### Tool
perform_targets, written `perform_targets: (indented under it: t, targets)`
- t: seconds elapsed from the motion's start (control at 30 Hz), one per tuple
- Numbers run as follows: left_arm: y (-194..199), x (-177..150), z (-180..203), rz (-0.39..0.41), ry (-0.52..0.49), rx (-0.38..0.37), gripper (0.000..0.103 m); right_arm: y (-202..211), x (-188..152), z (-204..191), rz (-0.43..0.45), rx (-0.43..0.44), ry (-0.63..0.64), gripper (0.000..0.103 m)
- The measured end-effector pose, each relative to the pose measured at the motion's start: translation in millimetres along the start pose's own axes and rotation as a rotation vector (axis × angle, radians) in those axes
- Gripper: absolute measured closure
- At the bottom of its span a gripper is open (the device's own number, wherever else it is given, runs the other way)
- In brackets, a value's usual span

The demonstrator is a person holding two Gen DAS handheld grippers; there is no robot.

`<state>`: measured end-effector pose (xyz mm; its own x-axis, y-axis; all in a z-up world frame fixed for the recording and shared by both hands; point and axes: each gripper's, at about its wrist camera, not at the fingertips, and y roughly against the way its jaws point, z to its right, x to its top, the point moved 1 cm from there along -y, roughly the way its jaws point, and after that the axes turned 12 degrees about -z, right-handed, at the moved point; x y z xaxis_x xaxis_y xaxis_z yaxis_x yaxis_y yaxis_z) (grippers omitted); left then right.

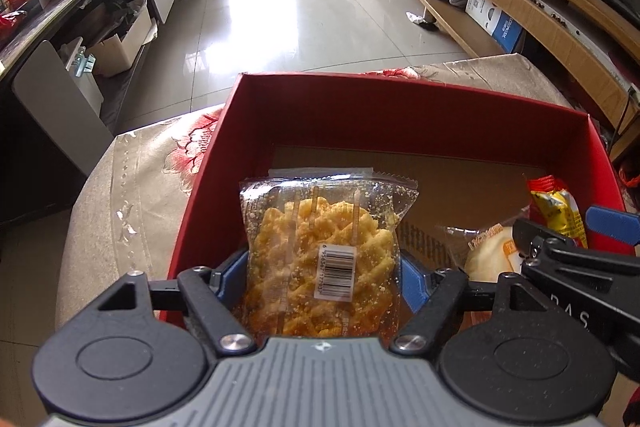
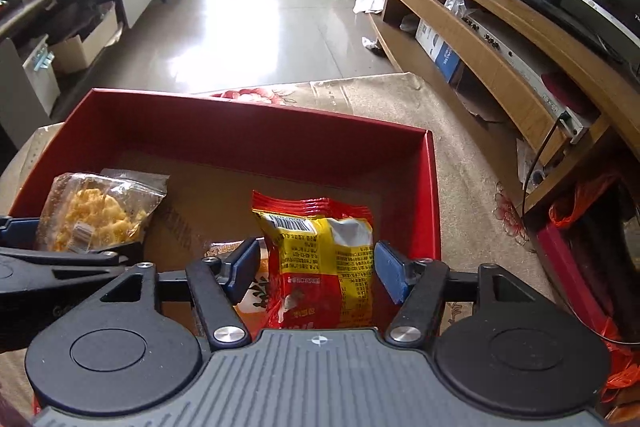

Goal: Organize snacks
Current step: 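Lower both bags into the red box and open both grippers, then move both grippers back toward the loose snacks on the table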

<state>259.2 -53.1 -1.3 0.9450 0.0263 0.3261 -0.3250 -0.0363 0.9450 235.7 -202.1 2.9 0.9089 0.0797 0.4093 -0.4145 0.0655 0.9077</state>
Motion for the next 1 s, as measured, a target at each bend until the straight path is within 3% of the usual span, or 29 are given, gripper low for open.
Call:
perform_targets:
  t: [0.57,1.0]
  targets:
    - [23,-13,-10,0.001,0.011,-0.031,0.023,16,-5,1,0.033,-0.019,-0.007,0.024]
    - [58,-49,-20,0.031,-0.004,-0.067,0.022,50,-28,-6,0.067,-0.022,0.023,0.021]
